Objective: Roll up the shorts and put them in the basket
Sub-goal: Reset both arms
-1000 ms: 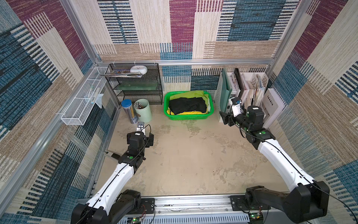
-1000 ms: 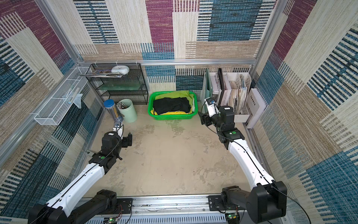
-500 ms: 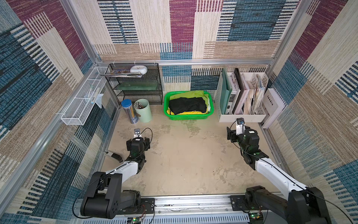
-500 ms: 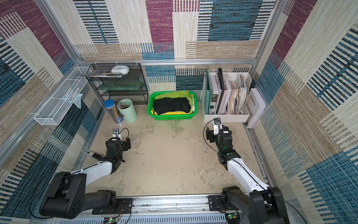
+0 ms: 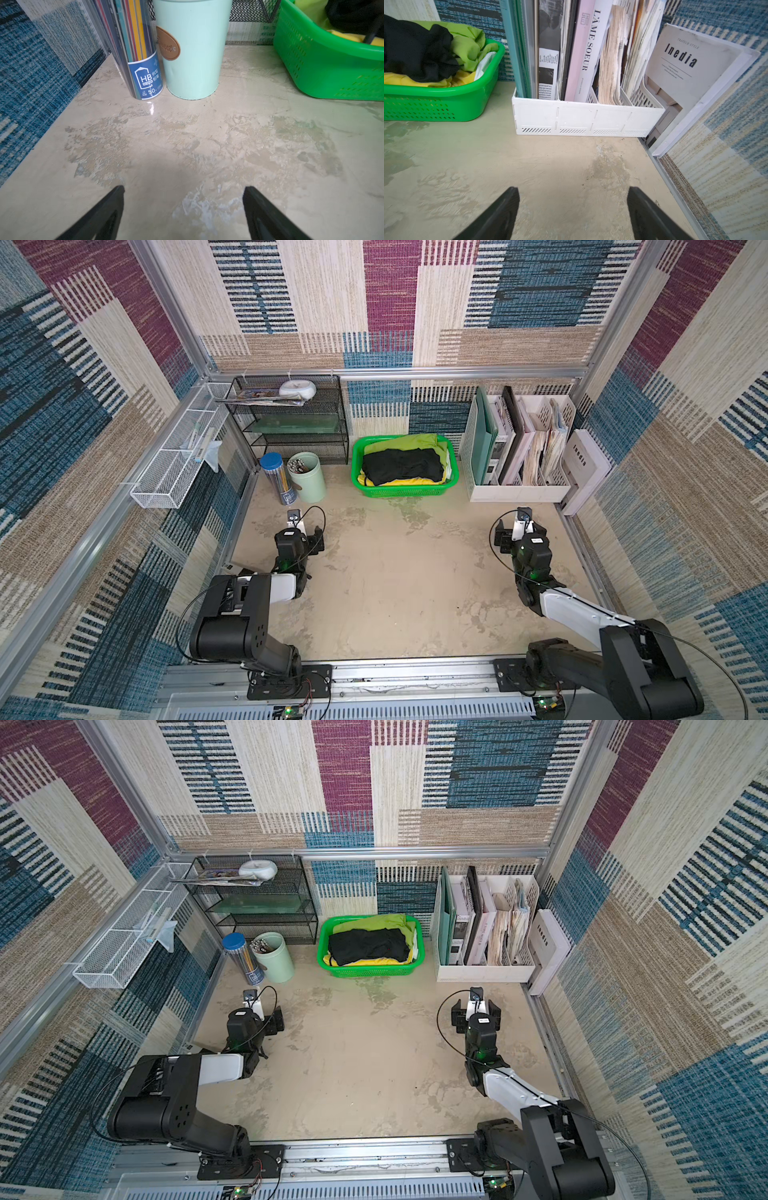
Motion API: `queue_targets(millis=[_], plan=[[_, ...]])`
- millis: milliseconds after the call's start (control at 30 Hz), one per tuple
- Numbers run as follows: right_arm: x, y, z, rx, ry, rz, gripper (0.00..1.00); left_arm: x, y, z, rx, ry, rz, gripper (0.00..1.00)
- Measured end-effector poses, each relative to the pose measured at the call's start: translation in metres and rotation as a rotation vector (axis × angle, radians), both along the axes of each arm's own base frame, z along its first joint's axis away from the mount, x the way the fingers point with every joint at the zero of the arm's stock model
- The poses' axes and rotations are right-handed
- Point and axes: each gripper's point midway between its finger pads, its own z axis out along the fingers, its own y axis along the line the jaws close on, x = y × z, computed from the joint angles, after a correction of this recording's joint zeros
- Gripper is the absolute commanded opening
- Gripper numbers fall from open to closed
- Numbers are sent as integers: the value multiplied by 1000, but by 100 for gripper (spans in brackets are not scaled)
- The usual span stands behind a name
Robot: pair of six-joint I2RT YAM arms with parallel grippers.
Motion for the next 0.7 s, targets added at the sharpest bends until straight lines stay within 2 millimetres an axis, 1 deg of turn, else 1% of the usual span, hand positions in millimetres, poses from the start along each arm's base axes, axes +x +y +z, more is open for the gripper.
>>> queue_targets(millis=[333, 467, 633, 700], plan=[[12, -12, -22, 26, 3, -51, 88, 0, -4, -1, -4, 2, -24, 100], [18, -17, -27, 31, 1, -67, 88, 0, -4, -1, -4, 2, -25, 100], [32, -19, -34, 33, 12, -69, 87, 0, -4, -1, -4, 2, -25, 100], [36, -19, -32, 43, 8, -59, 87, 0, -4, -1, -4, 2, -25, 100]])
